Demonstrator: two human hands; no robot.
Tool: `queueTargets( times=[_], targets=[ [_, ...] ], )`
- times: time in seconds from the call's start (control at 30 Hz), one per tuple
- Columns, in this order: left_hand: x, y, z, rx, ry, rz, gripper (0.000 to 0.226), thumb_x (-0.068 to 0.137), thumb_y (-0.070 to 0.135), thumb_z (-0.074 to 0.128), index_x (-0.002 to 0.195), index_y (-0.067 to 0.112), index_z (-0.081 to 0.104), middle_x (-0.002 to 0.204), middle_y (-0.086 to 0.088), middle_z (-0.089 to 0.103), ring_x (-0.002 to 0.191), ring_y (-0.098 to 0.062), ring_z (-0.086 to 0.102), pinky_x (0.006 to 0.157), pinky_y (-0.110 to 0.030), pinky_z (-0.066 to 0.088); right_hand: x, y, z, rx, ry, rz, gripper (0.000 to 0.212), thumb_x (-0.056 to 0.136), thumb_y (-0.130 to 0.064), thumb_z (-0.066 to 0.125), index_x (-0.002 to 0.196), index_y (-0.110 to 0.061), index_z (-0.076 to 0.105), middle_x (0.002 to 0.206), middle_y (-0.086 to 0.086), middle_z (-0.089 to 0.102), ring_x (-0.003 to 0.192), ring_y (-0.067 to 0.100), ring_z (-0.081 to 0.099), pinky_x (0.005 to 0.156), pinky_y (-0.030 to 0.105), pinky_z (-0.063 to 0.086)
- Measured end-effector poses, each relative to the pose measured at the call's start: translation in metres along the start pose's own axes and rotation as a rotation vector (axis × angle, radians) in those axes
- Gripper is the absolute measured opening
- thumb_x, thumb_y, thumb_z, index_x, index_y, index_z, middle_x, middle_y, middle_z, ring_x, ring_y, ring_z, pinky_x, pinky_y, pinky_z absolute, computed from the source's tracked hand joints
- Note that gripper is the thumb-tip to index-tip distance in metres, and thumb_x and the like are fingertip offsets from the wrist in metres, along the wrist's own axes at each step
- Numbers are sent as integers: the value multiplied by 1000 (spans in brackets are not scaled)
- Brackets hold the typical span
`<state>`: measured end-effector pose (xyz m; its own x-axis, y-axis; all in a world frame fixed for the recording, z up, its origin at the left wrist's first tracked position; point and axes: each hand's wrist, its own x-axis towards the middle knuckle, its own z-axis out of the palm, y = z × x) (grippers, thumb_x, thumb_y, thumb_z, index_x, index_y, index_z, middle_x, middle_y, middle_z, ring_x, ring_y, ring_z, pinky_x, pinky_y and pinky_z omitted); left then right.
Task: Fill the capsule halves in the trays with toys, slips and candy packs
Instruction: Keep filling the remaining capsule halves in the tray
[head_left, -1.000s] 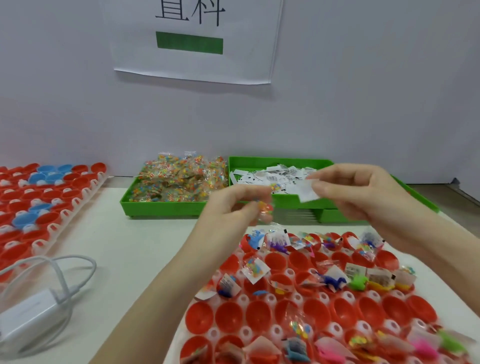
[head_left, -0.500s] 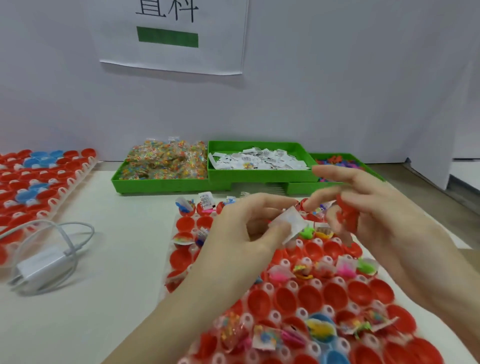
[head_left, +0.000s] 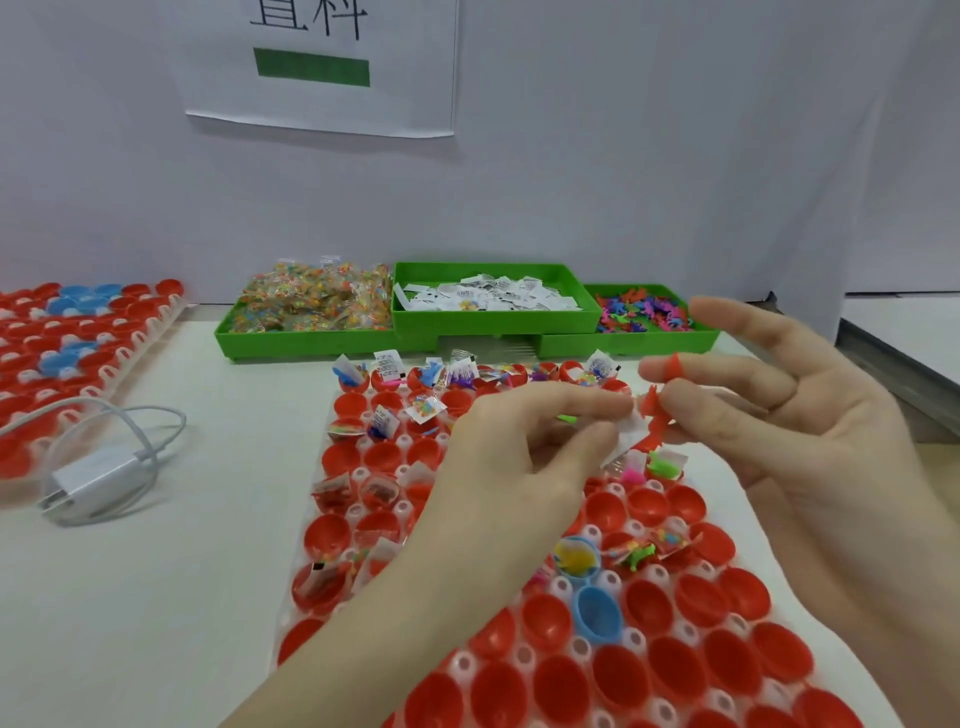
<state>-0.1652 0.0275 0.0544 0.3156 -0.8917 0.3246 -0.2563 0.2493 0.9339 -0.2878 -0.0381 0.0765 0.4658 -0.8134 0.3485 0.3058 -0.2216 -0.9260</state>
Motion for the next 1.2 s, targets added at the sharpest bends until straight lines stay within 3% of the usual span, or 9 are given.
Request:
queueTargets(
  times=[0.17, 0.33, 0.53, 0.8, 0.9, 1.0, 1.13, 1.2],
  targets=[
    [-6, 6, 2, -47, -19, 13, 29, 85, 5, 59, 92, 32, 66, 84, -1, 71, 77, -23, 67, 70, -33, 54, -5, -6, -2, -42, 23, 6, 53, 38, -23, 71, 91, -19, 67, 70, -1, 71, 55, 9, 65, 53, 14, 51],
    [-7, 4, 2, -83, -20, 19, 26, 83, 8, 61, 96, 29, 66, 82, 8, 72, 74, -6, 68, 64, -12, 51, -12, -10, -3, -21, 14, 14, 29, 40, -26, 69, 68, -22, 76, 65, 0, 70, 58, 8, 66, 54, 12, 51],
    [-9, 4, 4, -126, -30, 54, 30, 82, 5, 62, 92, 32, 66, 81, 9, 72, 73, -2, 67, 65, -9, 49, -14, -12, -1, -92, 26, -12, 38, 44, -30, 68, 81, -21, 73, 67, -1, 72, 61, 6, 66, 54, 12, 50],
    [-12, 6, 5, -159, -26, 98, 31, 80, 0, 62, 98, 26, 66, 88, 9, 73, 74, -1, 68, 65, -9, 49, -12, -8, -5, -248, 26, -30, 39, 41, -32, 72, 80, -25, 73, 69, -3, 72, 58, 9, 67, 57, 15, 53],
    [-8, 7, 7, -143, -4, 93, 42, 80, 3, 64, 106, 35, 57, 86, 6, 72, 72, -4, 68, 64, -11, 50, -8, -8, -9, -380, -12, -29, 37, 48, -31, 71, 85, -29, 71, 68, -3, 71, 52, 7, 62, 57, 13, 51],
    [1, 8, 12, -89, -50, 80, 54, 81, 0, 63, 114, 39, 49, 84, 11, 72, 75, -12, 69, 70, -19, 55, -1, -8, -19, -474, -124, -29, 27, 67, -12, 71, 88, -28, 69, 68, -11, 70, 53, 1, 59, 56, 8, 47],
    [10, 2, 26, 31, -102, 32, 71, 85, -1, 60, 137, 39, 33, 98, 4, 70, 82, -5, 67, 83, -21, 53, 0, 3, -34, -666, -127, -79, 38, 77, 0, 66, 84, -37, 66, 64, -4, 68, 55, 2, 58, 58, 7, 45],
    [10, -1, 35, 62, -106, 24, 76, 85, 0, 59, 140, 40, 25, 107, 3, 67, 74, -3, 66, 79, -16, 52, -2, 8, -41, -657, -120, -76, 38, 77, 2, 64, 83, -36, 66, 67, -11, 69, 55, 3, 58, 58, 8, 46]
  ],
)
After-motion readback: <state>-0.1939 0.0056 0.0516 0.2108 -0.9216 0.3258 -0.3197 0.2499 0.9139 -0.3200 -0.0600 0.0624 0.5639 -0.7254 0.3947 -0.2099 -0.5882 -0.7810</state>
